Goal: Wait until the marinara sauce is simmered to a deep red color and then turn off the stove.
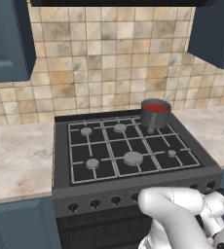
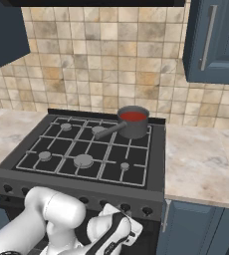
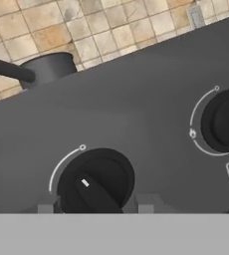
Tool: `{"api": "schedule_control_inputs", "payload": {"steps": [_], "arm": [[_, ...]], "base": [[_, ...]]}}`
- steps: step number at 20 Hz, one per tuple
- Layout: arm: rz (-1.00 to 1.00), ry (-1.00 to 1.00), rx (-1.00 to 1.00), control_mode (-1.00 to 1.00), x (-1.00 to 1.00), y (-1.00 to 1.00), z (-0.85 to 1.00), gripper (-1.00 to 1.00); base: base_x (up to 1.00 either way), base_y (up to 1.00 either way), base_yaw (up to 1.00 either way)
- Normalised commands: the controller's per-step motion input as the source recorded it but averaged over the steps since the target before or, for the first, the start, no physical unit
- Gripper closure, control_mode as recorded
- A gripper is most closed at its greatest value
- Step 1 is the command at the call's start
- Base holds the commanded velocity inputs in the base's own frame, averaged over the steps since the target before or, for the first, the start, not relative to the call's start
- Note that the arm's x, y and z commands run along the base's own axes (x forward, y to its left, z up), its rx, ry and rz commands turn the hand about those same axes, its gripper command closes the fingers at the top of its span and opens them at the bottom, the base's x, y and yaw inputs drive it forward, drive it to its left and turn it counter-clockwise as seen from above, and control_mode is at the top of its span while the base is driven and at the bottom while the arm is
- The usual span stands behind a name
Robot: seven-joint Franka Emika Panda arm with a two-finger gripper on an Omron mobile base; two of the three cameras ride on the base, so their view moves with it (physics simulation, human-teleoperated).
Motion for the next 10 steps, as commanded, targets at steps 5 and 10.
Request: {"api": "schedule_control_inputs", "payload": {"steps": [5,10], "arm": [[0.00,0.00,0.22,-1.00,0.00,0.00,0.00,1.00],[0.00,-0.01,0.20,-1.00,-0.02,0.00,0.00,1.00]], "base": [[0.00,0.00,0.00],[0.00,0.00,0.00]]}}
